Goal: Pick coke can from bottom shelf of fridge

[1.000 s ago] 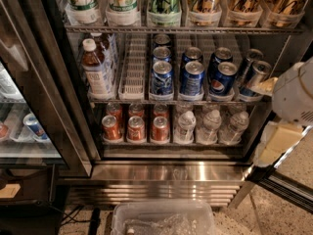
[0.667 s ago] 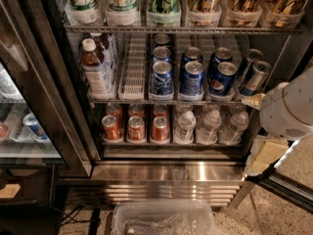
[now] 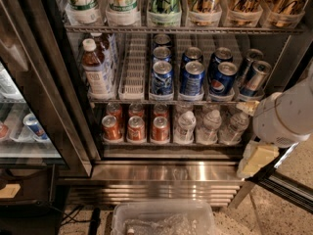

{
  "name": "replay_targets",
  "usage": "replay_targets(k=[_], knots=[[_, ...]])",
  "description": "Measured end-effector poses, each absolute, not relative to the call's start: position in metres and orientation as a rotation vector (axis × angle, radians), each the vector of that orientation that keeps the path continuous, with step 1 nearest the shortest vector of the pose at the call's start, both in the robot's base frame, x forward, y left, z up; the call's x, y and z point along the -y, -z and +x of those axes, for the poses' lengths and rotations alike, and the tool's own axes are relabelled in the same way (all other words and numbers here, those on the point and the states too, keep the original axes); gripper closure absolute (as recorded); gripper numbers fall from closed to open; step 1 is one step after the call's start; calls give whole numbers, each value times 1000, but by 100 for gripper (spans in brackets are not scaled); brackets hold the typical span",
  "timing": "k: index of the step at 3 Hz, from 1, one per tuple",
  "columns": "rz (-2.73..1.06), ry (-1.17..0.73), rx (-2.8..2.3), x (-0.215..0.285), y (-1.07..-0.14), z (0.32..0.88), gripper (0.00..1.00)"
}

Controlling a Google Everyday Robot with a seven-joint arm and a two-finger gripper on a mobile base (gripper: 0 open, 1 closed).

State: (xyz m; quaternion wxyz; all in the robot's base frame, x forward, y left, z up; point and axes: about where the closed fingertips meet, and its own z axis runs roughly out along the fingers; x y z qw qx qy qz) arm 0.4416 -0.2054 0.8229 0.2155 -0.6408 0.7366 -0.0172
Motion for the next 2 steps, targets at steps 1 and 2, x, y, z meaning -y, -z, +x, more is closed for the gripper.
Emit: replay_targets(k=[1,2], knots=[[-1755,49,-1977,197,-778,447,0],[-1749,62,-1880,180,-744,456,0]])
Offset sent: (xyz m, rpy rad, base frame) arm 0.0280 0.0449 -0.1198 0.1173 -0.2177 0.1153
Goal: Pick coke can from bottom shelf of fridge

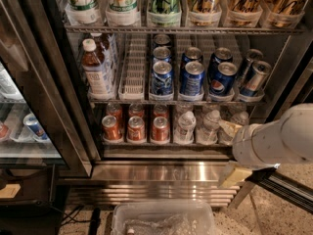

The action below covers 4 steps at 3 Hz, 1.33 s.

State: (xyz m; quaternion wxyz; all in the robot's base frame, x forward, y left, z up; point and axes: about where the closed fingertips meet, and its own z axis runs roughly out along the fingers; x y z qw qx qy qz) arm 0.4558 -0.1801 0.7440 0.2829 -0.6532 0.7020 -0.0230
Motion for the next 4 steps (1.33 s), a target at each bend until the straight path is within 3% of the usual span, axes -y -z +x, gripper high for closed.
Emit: replay_targets(k=[2,4], knots=[[-1766,52,-1771,156,-715,467,0],[-1601,-121,-1788,105,-662,460,0]])
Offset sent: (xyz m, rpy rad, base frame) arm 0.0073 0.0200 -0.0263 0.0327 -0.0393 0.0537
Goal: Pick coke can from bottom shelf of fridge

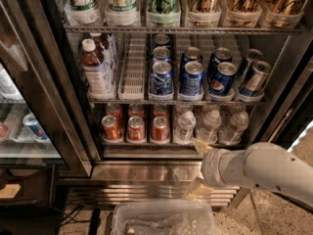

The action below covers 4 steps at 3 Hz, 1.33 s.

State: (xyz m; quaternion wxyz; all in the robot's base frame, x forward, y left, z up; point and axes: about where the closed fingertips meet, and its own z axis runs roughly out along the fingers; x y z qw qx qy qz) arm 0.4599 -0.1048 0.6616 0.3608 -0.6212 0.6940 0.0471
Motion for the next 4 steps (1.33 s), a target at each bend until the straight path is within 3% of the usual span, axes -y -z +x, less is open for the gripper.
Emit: replay_targets(k=[1,4], knots=[[-1511,-158,-1757,51,-622,484,0],[-1197,-173,-1701,44,-613,494,0]])
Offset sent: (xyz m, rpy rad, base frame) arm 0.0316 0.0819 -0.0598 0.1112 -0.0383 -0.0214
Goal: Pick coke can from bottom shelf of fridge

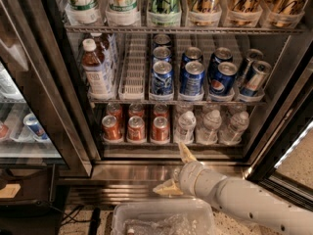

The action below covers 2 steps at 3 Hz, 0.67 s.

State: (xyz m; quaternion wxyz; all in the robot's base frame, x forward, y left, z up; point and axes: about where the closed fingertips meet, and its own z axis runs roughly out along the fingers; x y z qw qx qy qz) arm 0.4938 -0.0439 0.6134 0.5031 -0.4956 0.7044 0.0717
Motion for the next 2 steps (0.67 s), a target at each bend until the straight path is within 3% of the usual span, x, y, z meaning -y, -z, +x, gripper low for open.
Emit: replay_targets(k=[2], knots=[[-854,-178,-1600,31,-615,525,0]])
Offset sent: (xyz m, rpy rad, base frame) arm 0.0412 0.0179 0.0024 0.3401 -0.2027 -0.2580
